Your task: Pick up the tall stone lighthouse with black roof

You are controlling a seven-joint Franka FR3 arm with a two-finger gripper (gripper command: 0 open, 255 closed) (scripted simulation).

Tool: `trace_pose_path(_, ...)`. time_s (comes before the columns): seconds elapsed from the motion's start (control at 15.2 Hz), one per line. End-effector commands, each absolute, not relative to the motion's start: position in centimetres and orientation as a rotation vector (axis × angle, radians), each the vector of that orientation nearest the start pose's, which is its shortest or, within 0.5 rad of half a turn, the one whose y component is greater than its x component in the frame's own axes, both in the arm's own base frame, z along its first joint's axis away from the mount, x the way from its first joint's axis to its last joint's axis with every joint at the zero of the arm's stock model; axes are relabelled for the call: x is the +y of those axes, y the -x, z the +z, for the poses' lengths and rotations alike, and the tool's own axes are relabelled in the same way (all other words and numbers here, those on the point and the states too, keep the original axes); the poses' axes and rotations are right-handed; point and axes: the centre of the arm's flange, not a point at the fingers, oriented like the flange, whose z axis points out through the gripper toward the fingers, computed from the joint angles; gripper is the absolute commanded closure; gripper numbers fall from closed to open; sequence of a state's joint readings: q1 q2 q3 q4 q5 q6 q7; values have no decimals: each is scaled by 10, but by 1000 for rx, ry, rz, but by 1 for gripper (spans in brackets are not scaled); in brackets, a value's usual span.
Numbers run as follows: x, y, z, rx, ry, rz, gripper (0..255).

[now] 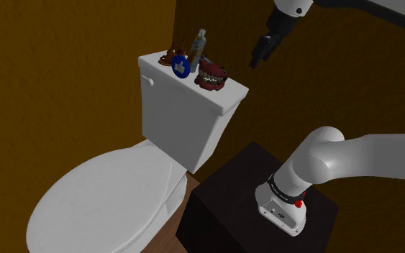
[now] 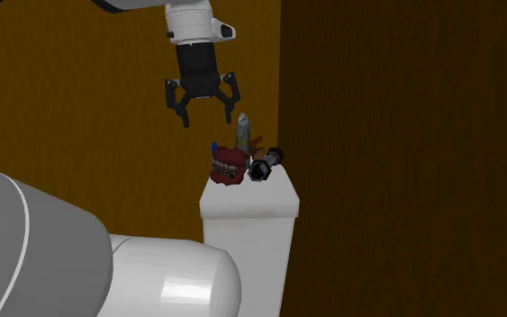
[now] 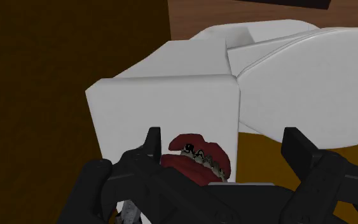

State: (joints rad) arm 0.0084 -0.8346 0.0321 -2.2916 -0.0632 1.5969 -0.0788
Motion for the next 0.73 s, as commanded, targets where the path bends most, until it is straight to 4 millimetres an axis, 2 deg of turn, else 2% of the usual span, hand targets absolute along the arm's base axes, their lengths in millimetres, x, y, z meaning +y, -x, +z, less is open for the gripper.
trace_pose_path(0.0, 9, -295, 638, -173, 3220, -222, 0)
trace_pose_path(0.66, -27, -425, 601, 16, 3204, -143, 0)
